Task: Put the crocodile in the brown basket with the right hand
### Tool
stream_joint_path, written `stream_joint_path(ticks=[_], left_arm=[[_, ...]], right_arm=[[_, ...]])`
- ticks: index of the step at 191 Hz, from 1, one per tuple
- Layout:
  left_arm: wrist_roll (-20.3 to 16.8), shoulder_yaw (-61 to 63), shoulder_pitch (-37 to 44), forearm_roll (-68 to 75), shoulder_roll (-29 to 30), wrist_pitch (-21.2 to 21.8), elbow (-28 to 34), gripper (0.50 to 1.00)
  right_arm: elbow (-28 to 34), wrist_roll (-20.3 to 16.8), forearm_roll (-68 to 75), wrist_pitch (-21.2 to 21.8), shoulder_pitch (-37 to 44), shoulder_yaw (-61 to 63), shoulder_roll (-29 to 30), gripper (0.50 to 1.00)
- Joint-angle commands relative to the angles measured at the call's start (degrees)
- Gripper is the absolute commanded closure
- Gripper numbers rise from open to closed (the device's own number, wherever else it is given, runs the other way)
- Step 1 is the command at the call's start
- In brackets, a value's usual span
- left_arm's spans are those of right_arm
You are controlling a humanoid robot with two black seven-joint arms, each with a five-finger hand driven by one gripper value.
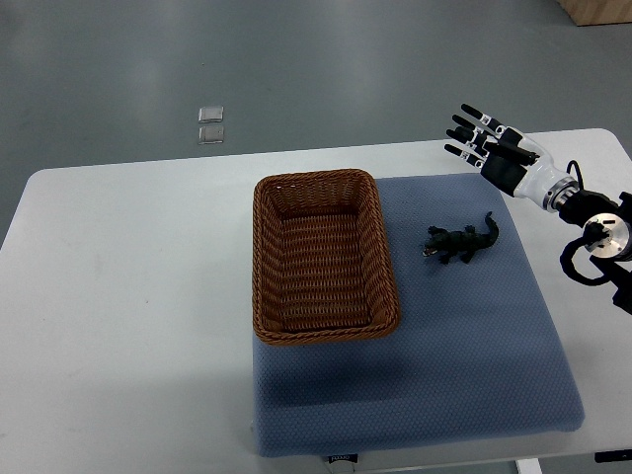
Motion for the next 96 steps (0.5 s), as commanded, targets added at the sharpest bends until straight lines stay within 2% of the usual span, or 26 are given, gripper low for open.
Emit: stream_joint_path(ticks=[1,96], left_arm=[[0.09,0.01,-0.03,0.00,0.00,0.07,0.13,0.500],[0.09,0.63,-0.03,0.00,0.00,0.07,0.48,0.500]], right_arm=[[0.07,0.09,-0.34,-0.12,-0.06,0.04,0.00,0.566],[0.25,0.26,-1.57,-0.65,0.12,-1.02,-0.88,0.566]])
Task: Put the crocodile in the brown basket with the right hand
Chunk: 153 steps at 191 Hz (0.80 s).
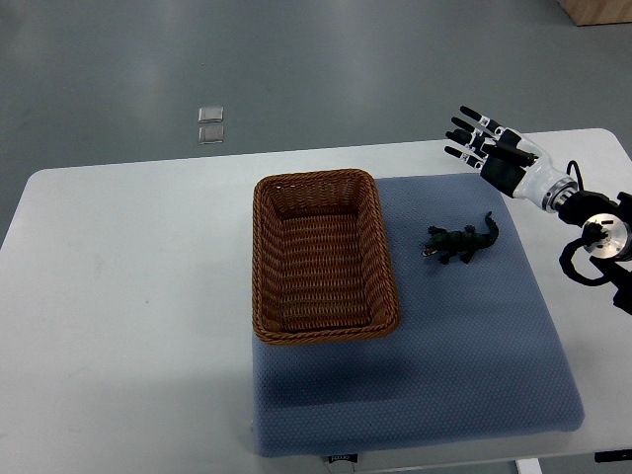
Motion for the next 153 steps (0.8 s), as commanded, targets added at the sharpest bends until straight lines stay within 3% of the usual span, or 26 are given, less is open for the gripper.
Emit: stream_joint_path(ticks=[1,153], left_arm=[[0.00,0.07,-0.07,0.00,0.00,0.07,0.11,0.500],[0.00,0.07,0.02,0.00,0.00,0.07,0.02,0.500]], right_arm=[[-0.07,0.00,-0.41,0.08,0.02,-0.21,-0.70,0.566],[0.10,0.27,-6.12,0.88,-0.25,-0.38,-0.09,0.566]])
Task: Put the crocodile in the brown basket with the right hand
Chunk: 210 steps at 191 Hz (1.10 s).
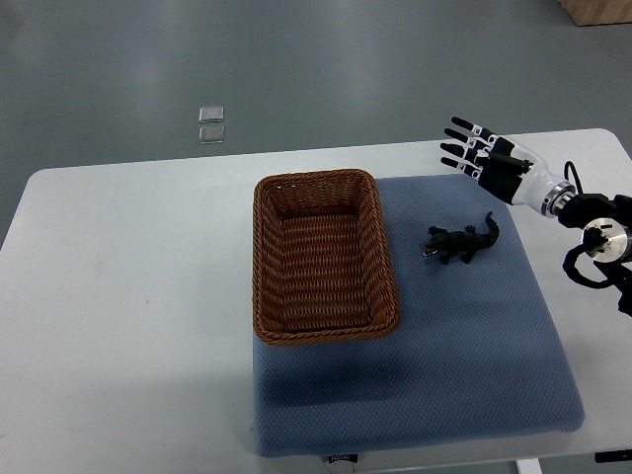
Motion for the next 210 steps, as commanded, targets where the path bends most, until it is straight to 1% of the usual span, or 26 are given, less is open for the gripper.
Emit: stream_joint_path(ticks=[1,52,97,123,143,153,170,201,210], left_arm=[[0.00,0.01,0.03,0.00,0.00,-0.02,0.00,0.500],[0.00,0.01,-0.06,0.00,0.00,-0.02,0.00,0.500],[0.00,0.01,-0.06,0.00,0.00,-0.02,0.00,0.500],[0.00,0.01,0.03,0.00,0.00,-0.02,0.00,0.500],[0.00,0.01,-0.06,0.00,0.00,-0.02,0.00,0.500],[0.00,0.01,-0.06,0.00,0.00,-0.02,0.00,0.500],[0.00,0.01,0.03,0.00,0.00,-0.02,0.00,0.500],[0.00,0.01,-0.06,0.00,0.00,0.07,0.00,0.500],[0.00,0.01,-0.05,0.00,0.00,-0.02,0.00,0.500]], right_arm=[[0.09,0.00,-0.65,0.07,-0.01,0.08,0.12,0.566],[0.09,0.26,-1.62,0.95,0.16,0.17,-0.32,0.566],[0.27,-0.35,-2.23,1.30,0.69,0.08,-0.76,0.568],[0.18,-0.18,-2.76,3.41,0.78,0.08,-0.94,0.568],[0.18,0.09,-6.36,3.49,0.78,0.08,-1.29,0.568],[0.27,0.17,-8.82,3.14,0.60,0.26,-2.78,0.566],[0.35,1.23,-10.58,3.32,0.69,0.34,-4.71,0.566],[0.62,2.37,-13.39,3.85,0.95,0.17,-5.42,0.568],[1.32,3.86,-16.64,3.76,2.01,0.17,-6.21,0.568]])
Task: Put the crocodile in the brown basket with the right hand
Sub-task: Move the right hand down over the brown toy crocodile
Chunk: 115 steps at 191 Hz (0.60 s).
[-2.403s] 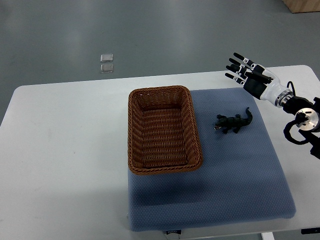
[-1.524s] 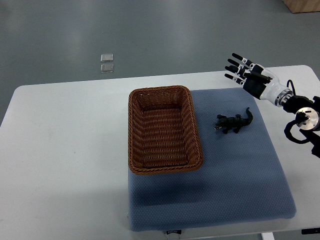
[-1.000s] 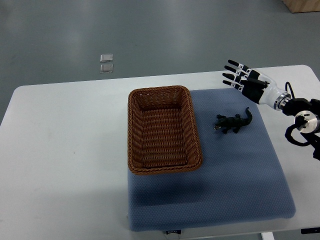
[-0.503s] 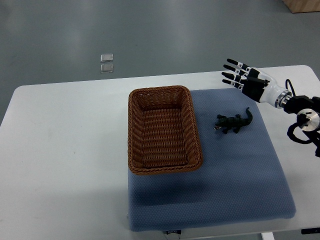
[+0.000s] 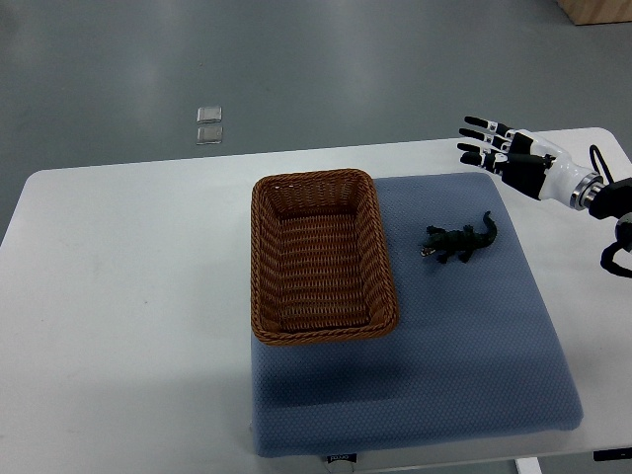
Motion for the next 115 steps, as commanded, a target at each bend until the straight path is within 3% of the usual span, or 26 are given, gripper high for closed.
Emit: stream_joint_path(ticks=[1,45,79,115], left_arm=[[0.00,0.00,-0.04,0.00,0.00,-0.01,0.00,0.500],[0.00,0.00,0.05,0.00,0.00,-0.01,0.00,0.500],[0.00,0.00,-0.04,0.00,0.00,0.08,0.00,0.500],[0.00,0.00,-0.04,0.00,0.00,-0.01,0.00,0.500]], right_arm=[[0.84,1.73,-4.45,0.07,1.20,-0.05,-1.08,0.568],[4.53,13.16,-27.74,-1.51,2.96,-0.05,-3.46,0.570],[7.96,20.89,-47.33,-7.83,3.49,-0.32,-5.39,0.570],[10.68,21.18,-66.06,-18.38,5.24,-6.12,-7.85,0.570]])
